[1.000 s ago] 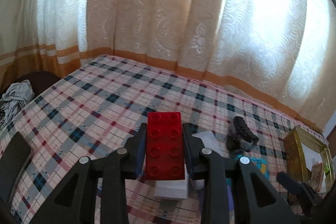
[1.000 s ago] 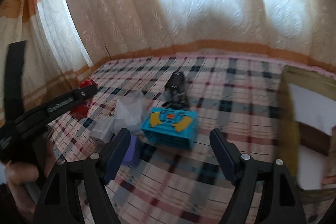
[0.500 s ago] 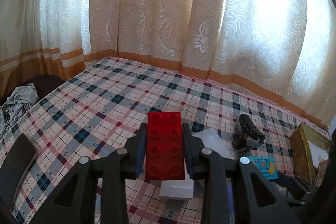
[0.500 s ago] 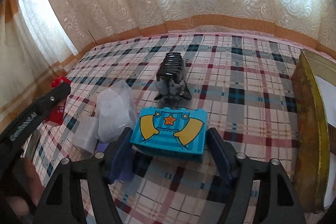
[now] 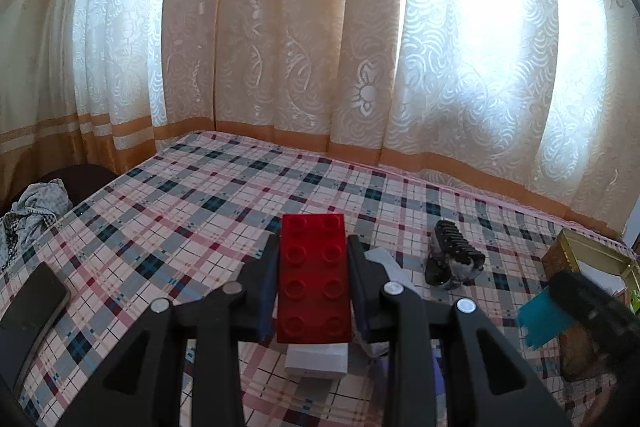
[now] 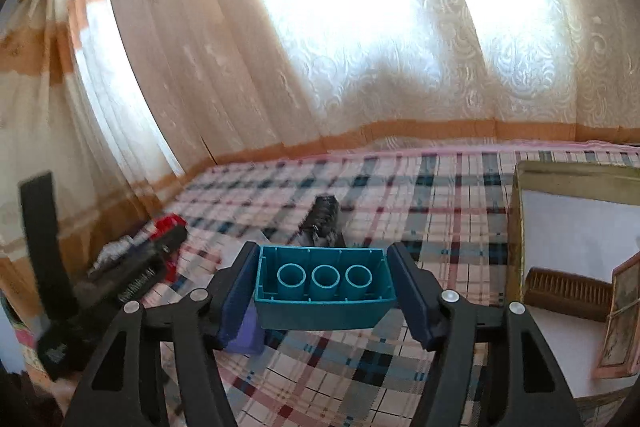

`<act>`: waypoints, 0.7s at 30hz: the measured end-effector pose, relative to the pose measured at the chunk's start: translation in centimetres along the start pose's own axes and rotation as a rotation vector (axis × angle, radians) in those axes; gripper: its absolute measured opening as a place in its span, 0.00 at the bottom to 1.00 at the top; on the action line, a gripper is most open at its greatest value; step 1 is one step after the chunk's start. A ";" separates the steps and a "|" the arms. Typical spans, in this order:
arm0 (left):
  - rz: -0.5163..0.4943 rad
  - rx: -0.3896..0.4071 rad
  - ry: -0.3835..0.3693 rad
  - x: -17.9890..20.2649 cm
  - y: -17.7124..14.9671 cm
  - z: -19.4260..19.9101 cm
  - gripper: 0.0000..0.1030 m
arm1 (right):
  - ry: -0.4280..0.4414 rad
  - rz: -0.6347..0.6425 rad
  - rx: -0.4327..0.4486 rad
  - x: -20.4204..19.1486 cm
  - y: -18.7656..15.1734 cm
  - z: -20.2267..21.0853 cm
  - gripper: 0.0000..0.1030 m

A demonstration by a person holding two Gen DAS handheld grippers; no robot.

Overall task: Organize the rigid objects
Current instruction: 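Grasp the red Lego brick with the left gripper while the right grasps the teal brick, then carry the red and teal bricks over the gold tray with both grippers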

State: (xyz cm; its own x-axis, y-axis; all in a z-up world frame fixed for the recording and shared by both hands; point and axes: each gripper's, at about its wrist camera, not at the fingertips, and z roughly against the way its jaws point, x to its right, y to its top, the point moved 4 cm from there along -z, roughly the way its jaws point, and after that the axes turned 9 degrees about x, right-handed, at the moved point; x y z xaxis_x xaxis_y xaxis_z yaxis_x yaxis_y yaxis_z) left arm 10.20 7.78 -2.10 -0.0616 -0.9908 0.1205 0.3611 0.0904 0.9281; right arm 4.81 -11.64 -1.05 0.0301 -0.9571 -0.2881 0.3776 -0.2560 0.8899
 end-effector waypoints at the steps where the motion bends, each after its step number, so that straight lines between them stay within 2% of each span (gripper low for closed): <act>1: -0.005 0.007 -0.002 0.2 0.0 0.2 0.29 | 0.007 0.004 0.022 -0.1 0.4 0.5 0.65; 6: -0.012 0.021 -0.017 1.3 -0.3 0.7 0.29 | -0.014 0.045 0.113 0.1 1.5 2.8 0.65; 10: -0.042 0.026 -0.021 2.7 -0.5 1.3 0.29 | -0.070 0.075 0.133 1.3 1.7 3.5 0.65; 21: -0.036 0.024 -0.080 6.5 -0.8 3.1 0.29 | -0.127 0.101 0.172 4.7 2.3 6.6 0.65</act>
State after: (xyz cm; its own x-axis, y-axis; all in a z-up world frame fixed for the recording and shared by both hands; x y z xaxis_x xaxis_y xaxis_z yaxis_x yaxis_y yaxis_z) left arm 6.67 1.56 -0.98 -0.1486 -0.9823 0.1141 0.3351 0.0586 0.9404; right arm -0.31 -17.64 1.95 -0.0614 -0.9856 -0.1575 0.2152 -0.1672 0.9622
